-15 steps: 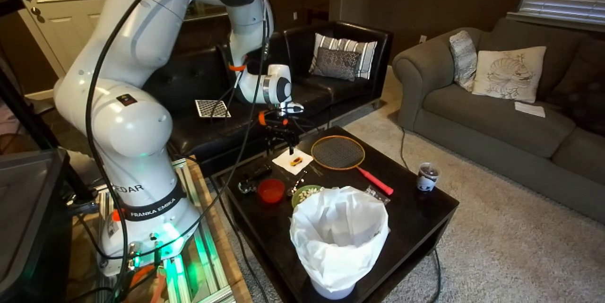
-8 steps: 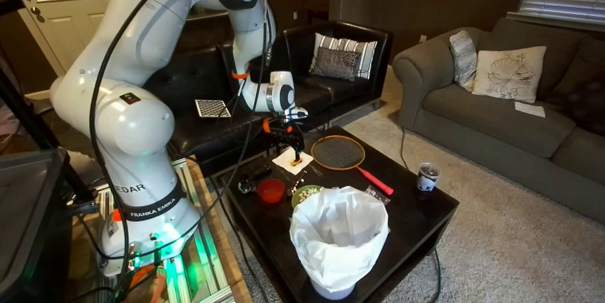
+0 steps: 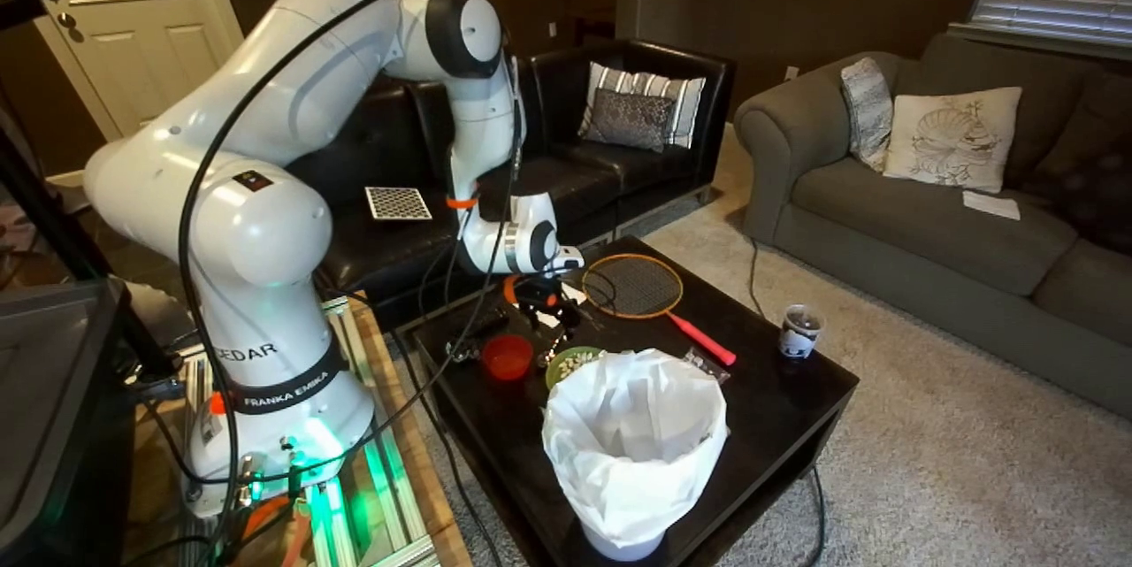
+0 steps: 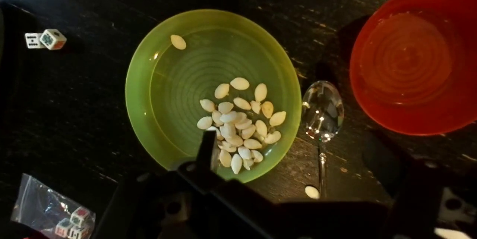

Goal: Pick up some grains from the green bowl, place them on the spoon, empty the spoon into the green bowl then place the spoon to the right of the green bowl

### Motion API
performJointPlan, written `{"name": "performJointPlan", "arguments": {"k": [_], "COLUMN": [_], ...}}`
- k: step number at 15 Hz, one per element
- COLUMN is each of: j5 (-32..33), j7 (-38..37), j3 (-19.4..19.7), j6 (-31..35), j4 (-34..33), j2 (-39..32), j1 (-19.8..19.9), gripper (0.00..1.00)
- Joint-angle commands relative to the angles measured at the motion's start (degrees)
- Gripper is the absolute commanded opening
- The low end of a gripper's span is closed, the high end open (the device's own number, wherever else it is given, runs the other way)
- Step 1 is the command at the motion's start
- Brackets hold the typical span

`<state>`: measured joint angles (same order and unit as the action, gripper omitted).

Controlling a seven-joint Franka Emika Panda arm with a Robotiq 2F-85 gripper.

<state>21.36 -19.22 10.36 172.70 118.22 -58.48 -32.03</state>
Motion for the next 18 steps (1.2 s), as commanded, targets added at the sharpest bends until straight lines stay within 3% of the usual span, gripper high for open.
{"name": "performJointPlan", "arguments": {"k": [1, 6, 13, 14, 16, 18], "j5": [-5.2, -9.1, -10.0, -10.0, -10.0, -10.1], "j7": [2.8, 7.1, 10.2, 10.4, 10.9, 11.2], "j3": [1.7, -0.3, -0.9, -0.9, -1.2, -1.2], "j6": [2.2, 2.0, 0.8, 0.7, 0.6, 0.5], "j4": [-5.4, -12.1, -19.0, -19.6, -20.8, -21.6], "j2": [-6.7, -12.6, -17.6, -18.1, -19.0, -19.6], "j1": [-1.5, 1.7, 4.5, 4.8, 5.4, 5.7], "gripper": [1.0, 1.0, 0.98, 0.77, 0.72, 0.57]}}
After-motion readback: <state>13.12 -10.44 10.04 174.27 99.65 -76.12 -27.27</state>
